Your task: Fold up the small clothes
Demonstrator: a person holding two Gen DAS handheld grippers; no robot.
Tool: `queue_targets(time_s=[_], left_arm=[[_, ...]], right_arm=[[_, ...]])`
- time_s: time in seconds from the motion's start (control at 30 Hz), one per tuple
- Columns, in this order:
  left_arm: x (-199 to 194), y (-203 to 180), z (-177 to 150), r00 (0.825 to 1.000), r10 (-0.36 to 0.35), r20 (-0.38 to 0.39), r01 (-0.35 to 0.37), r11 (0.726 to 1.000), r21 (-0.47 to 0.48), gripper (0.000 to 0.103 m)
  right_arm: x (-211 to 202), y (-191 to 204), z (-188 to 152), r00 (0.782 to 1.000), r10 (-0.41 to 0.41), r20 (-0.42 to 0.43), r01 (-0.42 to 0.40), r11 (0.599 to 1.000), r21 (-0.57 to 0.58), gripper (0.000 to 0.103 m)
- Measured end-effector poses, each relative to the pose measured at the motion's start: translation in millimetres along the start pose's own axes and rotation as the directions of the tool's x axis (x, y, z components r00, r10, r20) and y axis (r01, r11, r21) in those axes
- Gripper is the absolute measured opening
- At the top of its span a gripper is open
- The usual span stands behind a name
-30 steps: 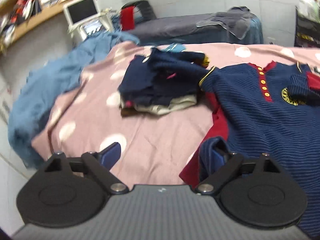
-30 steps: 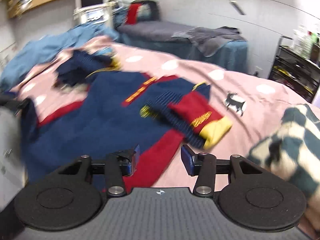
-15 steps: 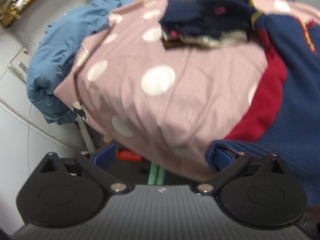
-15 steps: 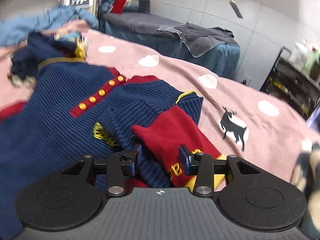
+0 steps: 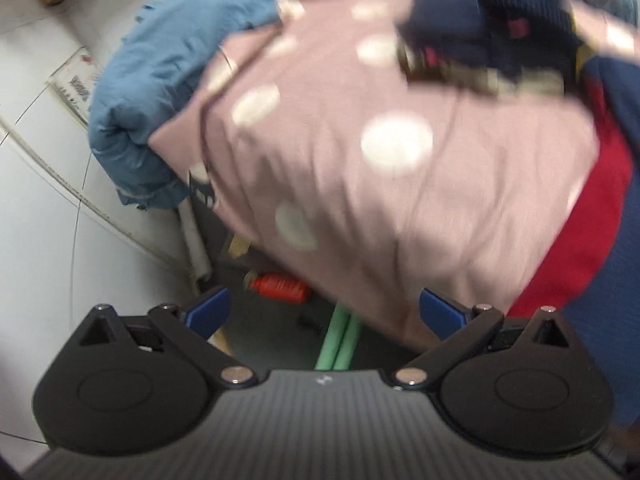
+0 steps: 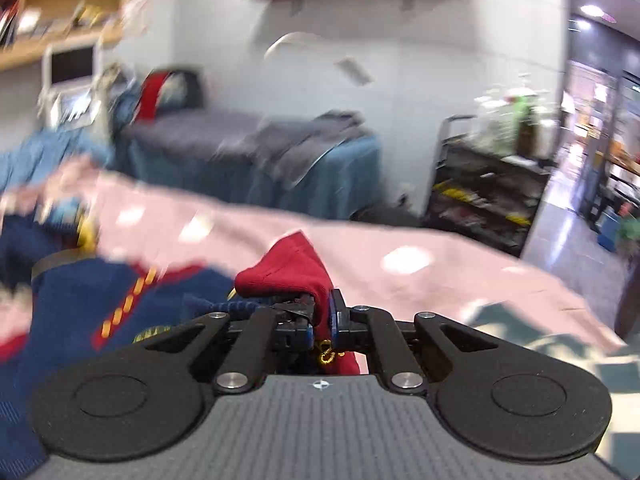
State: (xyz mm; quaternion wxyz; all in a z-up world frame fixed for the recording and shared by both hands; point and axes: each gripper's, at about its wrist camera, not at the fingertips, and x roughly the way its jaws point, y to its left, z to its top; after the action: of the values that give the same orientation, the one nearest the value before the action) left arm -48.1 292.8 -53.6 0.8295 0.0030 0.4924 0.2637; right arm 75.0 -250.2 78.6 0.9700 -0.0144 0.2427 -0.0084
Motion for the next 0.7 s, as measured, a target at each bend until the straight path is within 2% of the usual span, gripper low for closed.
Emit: queue_targets(time_s=[0.07,0.13,0.17,0.2,0.27,0.33,0.37,0.43,0.5,0.57,0.63,0.7], left_arm=[[-16,-10,9,0.994,-0.085,0.075,0.088,0.996,-0.028,0.103],[-28,-29,18,0.963,-0.237,0.127,0.243,0.970,-0.029,0.103],[-31,-44,22,0.937,-0.325,0.127,0.331,0.943,-0.024,0.103],[-32,-60,26,0.905,-0.412,0.104,0.415,0.910,-0.009,0.103],[-32,-97,29,0.830,-0.556,0.049,0.557,0.831,0.007,0.103],[-35,-139,27,0.765,-0.644,-0.012,0.644,0.764,0.048,0.103],[-39,-160,24,0.741,-0.671,-0.044,0.672,0.737,0.079,0.103],[-50,-195,14,0.707,-0.702,-0.087,0.706,0.692,0.149,0.103],[-59,-220,4,0.684,-0.719,-0.126,0.727,0.657,0.200,0.103],[-63,-234,-6,0.669,-0.727,-0.156,0.741,0.633,0.223,0.103],[-67,-241,-13,0.667,-0.723,-0.181,0.743,0.625,0.241,0.103],[-71,-244,-17,0.673,-0.717,-0.181,0.738,0.632,0.239,0.103]], right_arm=[[-15,-25,12,0.999,-0.016,0.034,0.014,0.998,0.069,0.012],[-21,-49,21,0.999,-0.025,0.041,0.019,0.991,0.130,0.012],[-25,-61,24,0.998,-0.043,0.053,0.034,0.987,0.154,0.006],[-26,-67,25,0.996,-0.068,0.061,0.058,0.985,0.160,0.004],[-27,-81,27,0.989,-0.128,0.069,0.117,0.981,0.152,0.004],[-24,-92,24,0.983,-0.175,0.057,0.164,0.974,0.155,0.004],[-20,-97,20,0.986,-0.162,0.024,0.156,0.973,0.169,0.004],[-19,-97,10,0.993,-0.116,-0.007,0.115,0.977,0.178,0.004],[-24,-92,0,0.988,-0.152,-0.015,0.152,0.979,0.134,0.004],[-31,-97,-6,0.986,-0.169,0.012,0.164,0.972,0.166,0.004],[-40,-106,-7,0.988,-0.150,0.021,0.140,0.958,0.250,0.004],[-48,-103,-3,0.996,-0.085,0.027,0.073,0.950,0.303,0.004]])
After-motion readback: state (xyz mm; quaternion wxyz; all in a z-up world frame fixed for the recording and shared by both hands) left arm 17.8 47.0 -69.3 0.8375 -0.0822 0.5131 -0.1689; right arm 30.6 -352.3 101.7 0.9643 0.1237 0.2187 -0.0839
